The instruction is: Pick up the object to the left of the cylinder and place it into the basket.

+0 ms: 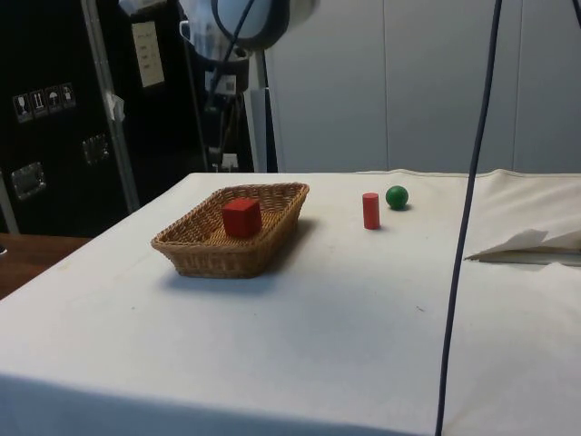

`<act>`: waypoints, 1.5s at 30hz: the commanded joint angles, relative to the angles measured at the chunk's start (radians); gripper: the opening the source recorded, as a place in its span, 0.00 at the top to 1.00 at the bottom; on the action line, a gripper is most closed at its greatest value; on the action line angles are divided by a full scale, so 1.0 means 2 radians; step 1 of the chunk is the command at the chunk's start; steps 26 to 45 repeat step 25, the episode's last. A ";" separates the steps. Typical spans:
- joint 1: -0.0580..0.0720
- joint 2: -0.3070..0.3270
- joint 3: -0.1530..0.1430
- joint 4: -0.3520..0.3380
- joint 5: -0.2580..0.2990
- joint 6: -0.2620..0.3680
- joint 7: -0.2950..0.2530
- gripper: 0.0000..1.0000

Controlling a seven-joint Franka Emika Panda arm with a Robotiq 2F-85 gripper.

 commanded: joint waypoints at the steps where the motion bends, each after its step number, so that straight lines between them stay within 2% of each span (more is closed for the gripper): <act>1: -0.001 -0.006 0.002 -0.001 0.004 -0.005 -0.002 0.00; 6: -0.003 -0.013 0.010 -0.002 0.019 -0.010 -0.006 0.00; 7: 0.000 -0.007 0.003 0.000 0.011 -0.007 0.000 0.00; 8: -0.004 -0.013 0.011 -0.002 0.023 -0.011 -0.008 0.00; 11: -0.005 -0.014 0.012 -0.002 0.033 -0.017 -0.013 0.00; 14: -0.004 -0.013 0.011 0.002 0.048 -0.031 -0.023 0.00; 15: 0.000 -0.008 0.005 0.002 0.043 -0.023 -0.018 0.00; 16: -0.004 -0.013 0.011 0.002 0.052 -0.036 -0.026 0.00; 18: -0.003 -0.013 0.010 0.006 0.059 -0.048 -0.030 0.00; 25: 0.000 -0.008 0.005 0.012 0.055 -0.049 -0.025 0.00; 45: 0.000 -0.008 0.005 0.012 0.055 -0.049 -0.025 0.00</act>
